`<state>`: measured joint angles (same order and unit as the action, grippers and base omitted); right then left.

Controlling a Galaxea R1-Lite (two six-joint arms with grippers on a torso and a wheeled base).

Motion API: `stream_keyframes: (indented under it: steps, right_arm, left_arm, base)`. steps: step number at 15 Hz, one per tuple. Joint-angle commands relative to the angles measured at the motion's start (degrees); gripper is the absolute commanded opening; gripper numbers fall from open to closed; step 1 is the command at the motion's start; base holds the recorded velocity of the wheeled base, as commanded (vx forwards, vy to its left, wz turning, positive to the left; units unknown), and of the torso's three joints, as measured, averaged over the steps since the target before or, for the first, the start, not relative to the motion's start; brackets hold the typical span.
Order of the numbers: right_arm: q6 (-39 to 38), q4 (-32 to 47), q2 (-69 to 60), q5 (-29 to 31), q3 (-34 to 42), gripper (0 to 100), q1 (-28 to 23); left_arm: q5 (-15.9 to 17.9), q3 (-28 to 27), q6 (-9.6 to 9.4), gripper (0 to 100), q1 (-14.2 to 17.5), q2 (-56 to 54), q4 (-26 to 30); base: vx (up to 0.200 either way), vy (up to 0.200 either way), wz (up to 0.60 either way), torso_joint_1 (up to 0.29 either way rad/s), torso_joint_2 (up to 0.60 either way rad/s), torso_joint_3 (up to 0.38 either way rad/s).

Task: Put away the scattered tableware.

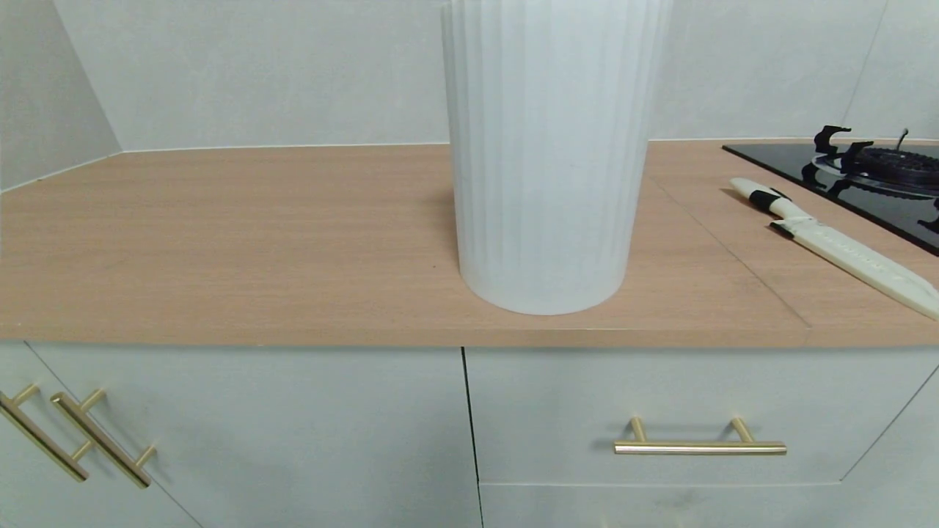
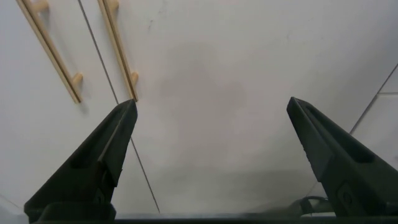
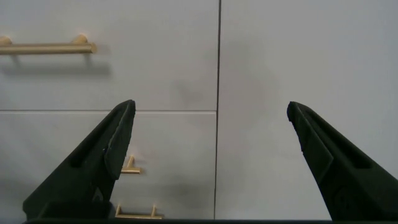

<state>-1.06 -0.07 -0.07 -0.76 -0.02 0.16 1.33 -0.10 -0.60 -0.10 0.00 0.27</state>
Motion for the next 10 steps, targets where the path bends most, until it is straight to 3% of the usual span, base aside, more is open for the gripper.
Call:
stream_keyframes:
  steps: [1, 3, 10]
  right_arm:
    - [0.01, -0.01, 0.07, -0.04, -0.06, 100, 0.02]
    - [0.01, -0.01, 0.07, -0.04, 0.02, 100, 0.02]
    - [0.01, -0.01, 0.07, -0.04, 0.02, 100, 0.02]
  left_arm:
    - [-0.01, 0.01, -0.02, 100, 0.01, 0.0, -0.09]
    - [-0.01, 0.01, -0.02, 100, 0.01, 0.0, 0.0]
    - [-0.01, 0.01, 0.16, 100, 0.01, 0.0, 0.0]
  base:
    - [0.0, 0.0, 0.0, 0.041, -0.29, -0.227]
    - [0.0, 0.0, 0.0, 0.105, -0.22, -0.283]
    - [0.0, 0.0, 0.0, 0.152, -0.49, -0.302]
